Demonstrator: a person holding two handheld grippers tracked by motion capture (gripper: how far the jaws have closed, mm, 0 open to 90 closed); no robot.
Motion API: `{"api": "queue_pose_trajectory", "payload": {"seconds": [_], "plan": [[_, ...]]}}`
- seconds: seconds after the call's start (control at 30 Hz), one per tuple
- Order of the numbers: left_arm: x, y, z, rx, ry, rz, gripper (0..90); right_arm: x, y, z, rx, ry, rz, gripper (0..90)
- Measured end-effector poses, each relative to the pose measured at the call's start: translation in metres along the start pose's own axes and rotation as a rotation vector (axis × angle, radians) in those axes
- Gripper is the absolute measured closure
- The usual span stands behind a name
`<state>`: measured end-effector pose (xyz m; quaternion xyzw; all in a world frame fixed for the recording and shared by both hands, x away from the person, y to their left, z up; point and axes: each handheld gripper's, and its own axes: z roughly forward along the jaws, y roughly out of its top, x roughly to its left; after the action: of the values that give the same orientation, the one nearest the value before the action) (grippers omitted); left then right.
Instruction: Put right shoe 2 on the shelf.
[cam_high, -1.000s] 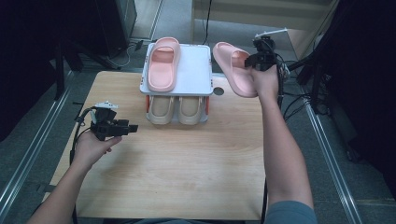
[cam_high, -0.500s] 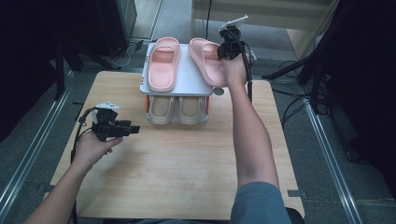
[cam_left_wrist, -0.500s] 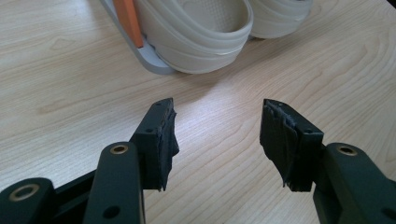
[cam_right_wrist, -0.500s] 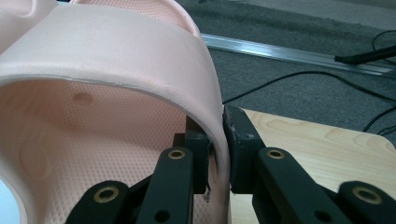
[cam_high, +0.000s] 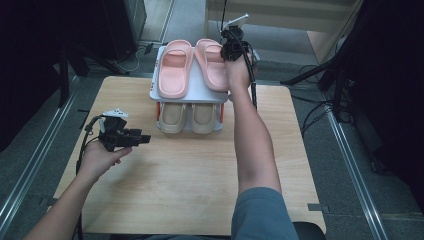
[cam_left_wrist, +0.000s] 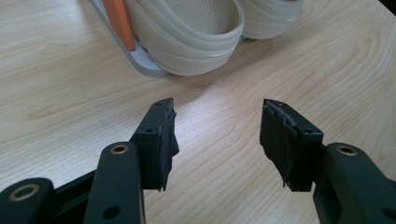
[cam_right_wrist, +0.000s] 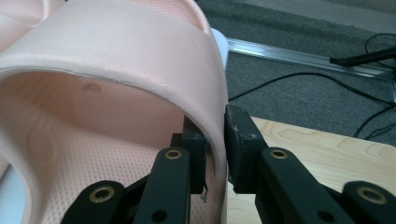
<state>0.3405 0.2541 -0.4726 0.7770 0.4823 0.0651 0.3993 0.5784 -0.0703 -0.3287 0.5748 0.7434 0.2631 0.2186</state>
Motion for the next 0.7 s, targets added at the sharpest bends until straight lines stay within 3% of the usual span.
{"api": "queue_pose_trajectory", "payload": {"seconds": [0.1, 0.33, 0.43, 0.5, 0.7], "plan": [[0.0, 0.0, 0.0, 0.003, 0.002, 0.002, 45.5, 0.008, -0.002, 0.001, 0.001, -0.004, -0.036, 78.3], [0.0, 0.0, 0.001, 0.009, 0.005, 0.002, 45.5, 0.008, -0.008, -0.001, -0.018, 0.031, -0.043, 74.8], [0.0, 0.0, 0.001, 0.01, 0.009, 0.002, 45.5, 0.006, -0.01, -0.003, -0.018, 0.077, -0.033, 69.6], [0.001, 0.0, 0.001, 0.01, 0.009, -0.002, 45.5, 0.0, -0.012, -0.007, -0.026, 0.159, -0.01, 60.9], [0.001, 0.0, 0.001, 0.012, 0.014, 0.003, 45.5, -0.005, -0.017, -0.025, -0.055, 0.205, -0.042, 58.8]]}}
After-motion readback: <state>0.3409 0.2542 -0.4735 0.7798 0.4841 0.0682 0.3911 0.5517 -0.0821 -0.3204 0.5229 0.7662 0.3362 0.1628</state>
